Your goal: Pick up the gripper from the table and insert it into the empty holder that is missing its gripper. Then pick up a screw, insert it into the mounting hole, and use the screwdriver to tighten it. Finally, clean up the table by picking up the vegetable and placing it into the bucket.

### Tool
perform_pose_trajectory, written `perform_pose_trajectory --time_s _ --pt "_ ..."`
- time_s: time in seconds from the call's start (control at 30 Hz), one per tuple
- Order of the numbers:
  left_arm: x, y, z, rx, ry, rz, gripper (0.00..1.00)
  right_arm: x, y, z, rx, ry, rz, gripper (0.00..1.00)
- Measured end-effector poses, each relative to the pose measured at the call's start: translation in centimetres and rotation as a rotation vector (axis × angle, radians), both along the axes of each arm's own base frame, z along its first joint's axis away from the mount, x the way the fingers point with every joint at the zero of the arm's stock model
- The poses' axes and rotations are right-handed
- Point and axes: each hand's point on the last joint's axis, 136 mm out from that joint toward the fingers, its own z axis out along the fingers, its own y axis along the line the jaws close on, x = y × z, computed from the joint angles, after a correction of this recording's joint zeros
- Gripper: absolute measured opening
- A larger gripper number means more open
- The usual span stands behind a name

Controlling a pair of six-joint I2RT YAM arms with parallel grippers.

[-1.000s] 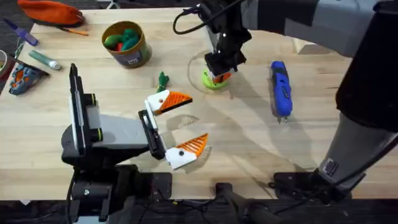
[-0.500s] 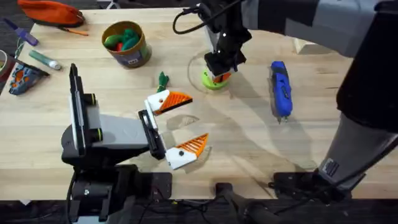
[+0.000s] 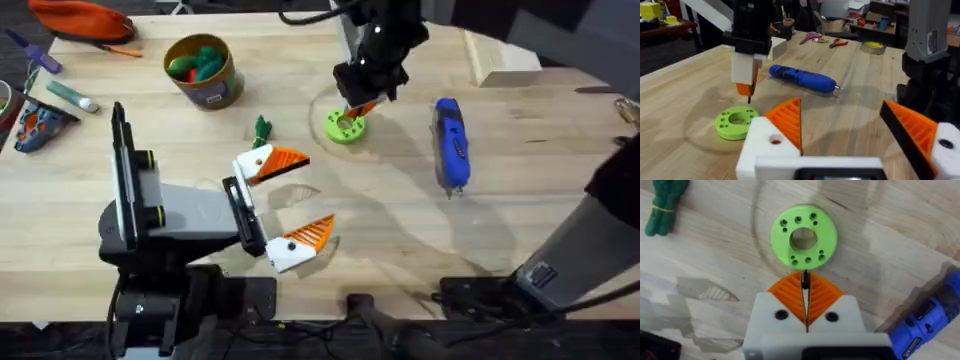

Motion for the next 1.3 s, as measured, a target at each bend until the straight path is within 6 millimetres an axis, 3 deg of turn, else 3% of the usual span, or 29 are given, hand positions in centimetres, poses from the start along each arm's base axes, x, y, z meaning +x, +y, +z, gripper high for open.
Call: perform_pose_trajectory --time_s 0.23,0.5,0.7,1.0,1.3 --pt "0.0 0.0 0.0 0.000 0.000 0.000 0.986 -0.9 -0.6 3.1 0.013 -0.024 0.005 0.006" --pt "0.0 0.0 0.0 0.000 0.000 0.000 0.985 -2.5 -1.7 9.9 0.032 -0.067 0.017 0.006" --pt "0.0 0.0 0.0 0.000 0.000 0.000 0.986 -3.9 -0.3 13.4 0.031 -0.125 0.081 0.006" --pt "0.0 0.0 0.0 0.000 0.000 0.000 0.986 -8.1 4.8 14.5 0.040 -0.164 0.260 0.006" --pt "0.0 0.0 0.0 0.000 0.000 0.000 0.986 -11.7 8.3 14.7 0.067 -0.175 0.379 0.006"
